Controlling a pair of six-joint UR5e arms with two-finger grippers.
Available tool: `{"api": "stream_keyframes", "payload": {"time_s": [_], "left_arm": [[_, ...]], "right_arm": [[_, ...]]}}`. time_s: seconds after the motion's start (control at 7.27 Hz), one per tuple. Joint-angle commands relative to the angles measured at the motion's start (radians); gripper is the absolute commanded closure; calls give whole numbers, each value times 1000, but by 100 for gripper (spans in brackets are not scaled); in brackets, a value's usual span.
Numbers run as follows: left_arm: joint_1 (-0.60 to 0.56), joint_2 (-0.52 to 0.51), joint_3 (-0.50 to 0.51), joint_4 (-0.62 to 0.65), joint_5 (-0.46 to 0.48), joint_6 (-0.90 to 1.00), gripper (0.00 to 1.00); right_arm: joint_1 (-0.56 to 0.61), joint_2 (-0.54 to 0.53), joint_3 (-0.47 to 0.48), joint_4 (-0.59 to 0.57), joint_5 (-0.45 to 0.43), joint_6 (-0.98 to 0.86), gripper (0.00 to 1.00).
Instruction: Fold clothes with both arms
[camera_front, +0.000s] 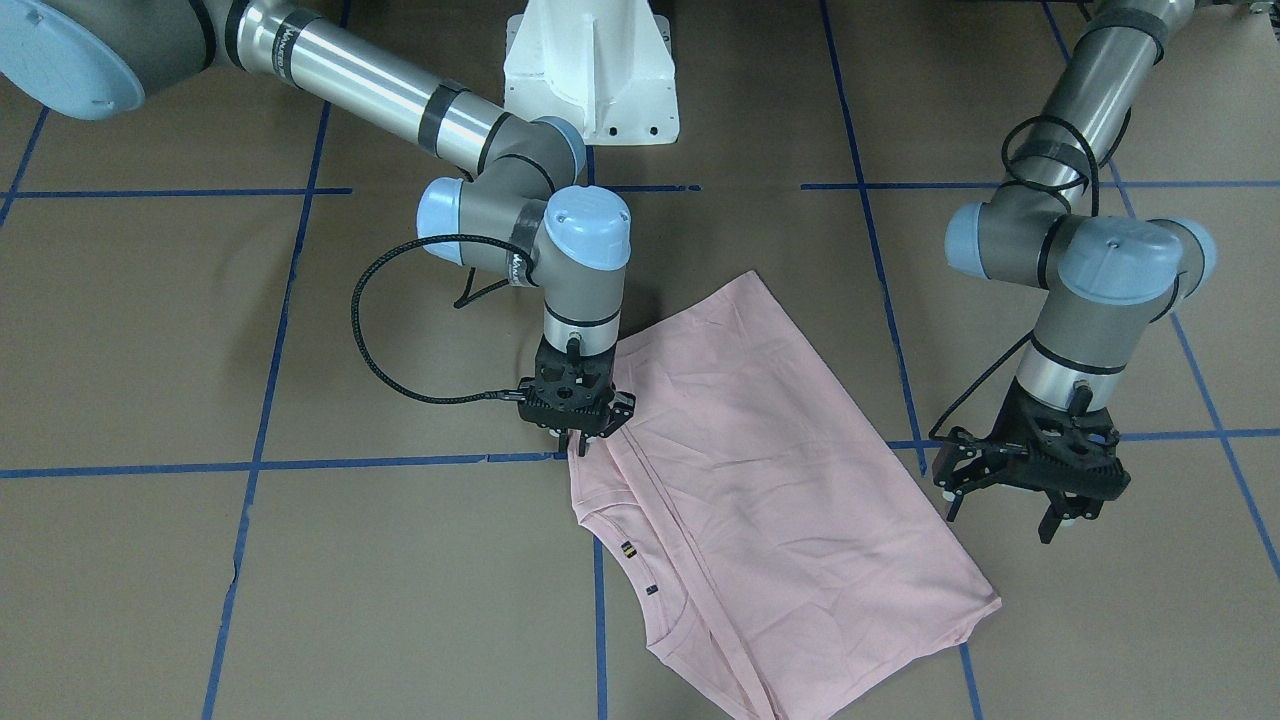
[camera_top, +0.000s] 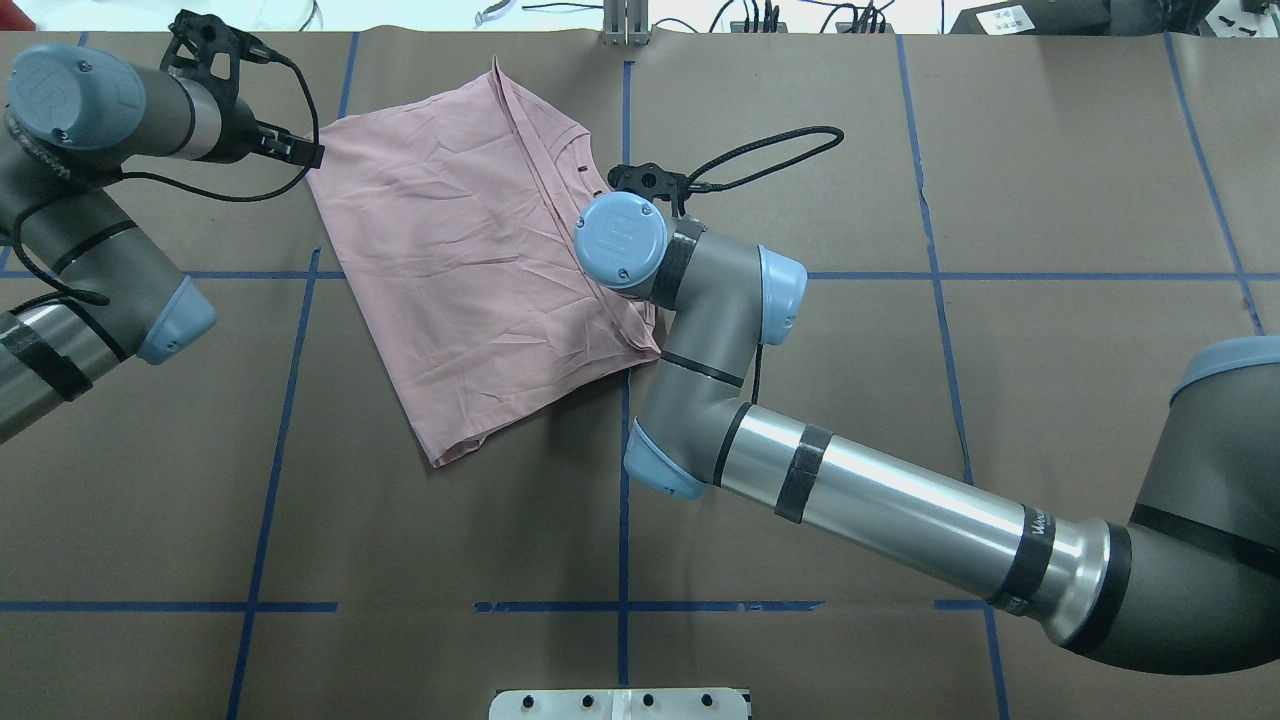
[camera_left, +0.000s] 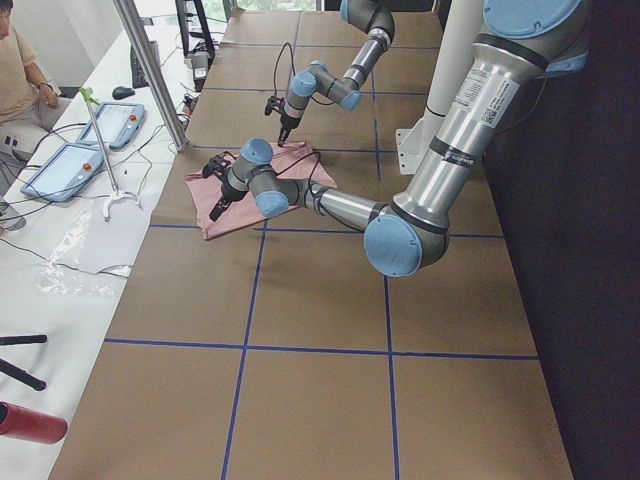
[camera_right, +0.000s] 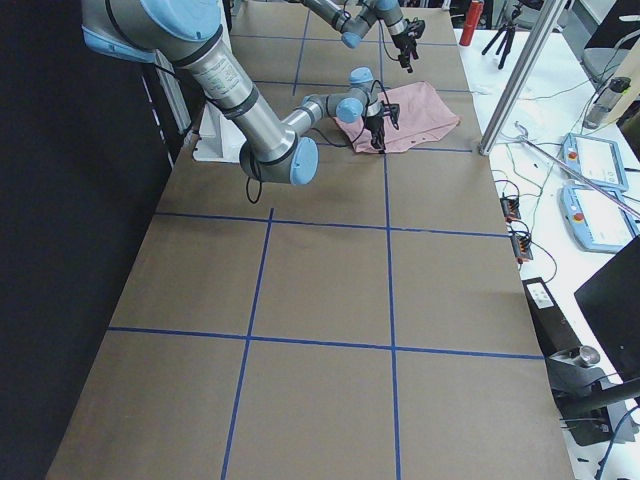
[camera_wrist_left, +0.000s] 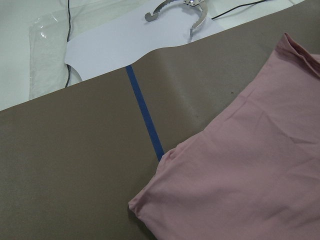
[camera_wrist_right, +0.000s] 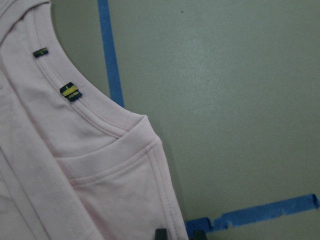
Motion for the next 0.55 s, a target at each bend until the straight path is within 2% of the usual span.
{"api": "stream_keyframes", "payload": {"time_s": [0.0,0.14,0.28,0.41], "left_arm": [[0,0,0,0,0,0,0],[0,0,-3,-2,0,0,0],[0,0,-9,0,0,0,0],[0,0,-14,0,0,0,0]], "right_arm": [[1,6,2,-4,0,-1,100],[1,5,5,-9,1,-2,100],[1,-27,48,-9,9,-2,100],[1,-105,145,-11,11,-2,100]]}}
